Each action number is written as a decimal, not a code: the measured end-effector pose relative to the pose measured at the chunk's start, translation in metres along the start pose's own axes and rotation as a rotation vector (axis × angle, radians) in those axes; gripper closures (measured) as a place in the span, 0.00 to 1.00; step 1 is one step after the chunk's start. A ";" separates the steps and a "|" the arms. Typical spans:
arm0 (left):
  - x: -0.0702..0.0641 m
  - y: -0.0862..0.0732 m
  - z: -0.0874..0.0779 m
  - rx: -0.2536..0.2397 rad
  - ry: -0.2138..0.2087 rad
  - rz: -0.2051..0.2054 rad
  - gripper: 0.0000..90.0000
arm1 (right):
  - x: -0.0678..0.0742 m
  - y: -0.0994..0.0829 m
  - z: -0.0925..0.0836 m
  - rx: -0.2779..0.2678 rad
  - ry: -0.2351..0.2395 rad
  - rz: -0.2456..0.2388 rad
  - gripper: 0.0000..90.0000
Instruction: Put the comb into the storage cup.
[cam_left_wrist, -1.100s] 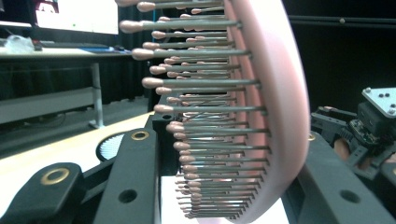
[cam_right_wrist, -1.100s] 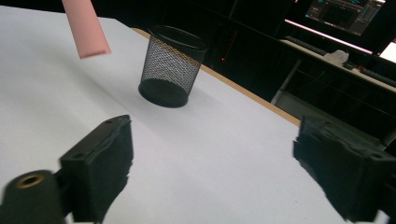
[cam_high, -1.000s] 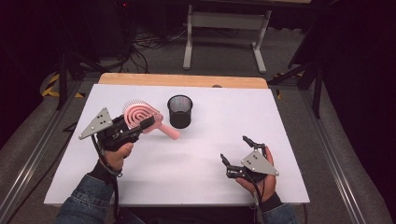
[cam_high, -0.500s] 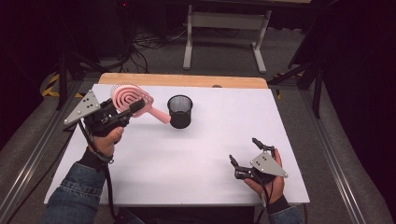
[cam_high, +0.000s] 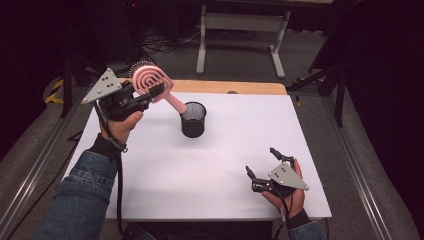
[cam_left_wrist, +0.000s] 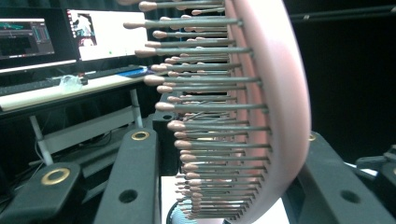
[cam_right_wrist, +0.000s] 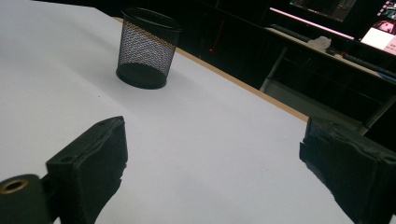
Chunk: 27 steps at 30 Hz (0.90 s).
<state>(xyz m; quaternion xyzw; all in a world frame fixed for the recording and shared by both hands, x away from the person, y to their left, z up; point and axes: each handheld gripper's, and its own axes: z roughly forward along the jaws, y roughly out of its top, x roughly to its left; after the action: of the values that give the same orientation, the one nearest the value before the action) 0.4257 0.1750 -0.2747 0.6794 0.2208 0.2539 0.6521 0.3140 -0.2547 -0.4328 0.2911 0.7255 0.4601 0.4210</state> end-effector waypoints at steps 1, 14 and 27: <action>0.001 0.001 0.004 0.007 -0.004 -0.002 0.70 | 0.000 0.000 0.000 -0.001 -0.001 0.004 0.08; 0.006 -0.011 0.055 0.104 0.001 -0.015 0.70 | -0.001 0.001 -0.002 -0.018 0.011 0.007 0.08; 0.009 -0.040 0.087 0.175 0.009 -0.071 0.70 | -0.002 0.001 -0.001 -0.019 0.027 0.022 0.08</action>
<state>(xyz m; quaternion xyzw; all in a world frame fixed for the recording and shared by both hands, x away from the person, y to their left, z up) 0.4884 0.1154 -0.3162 0.7243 0.2691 0.2136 0.5978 0.3140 -0.2565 -0.4311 0.2889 0.7234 0.4756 0.4087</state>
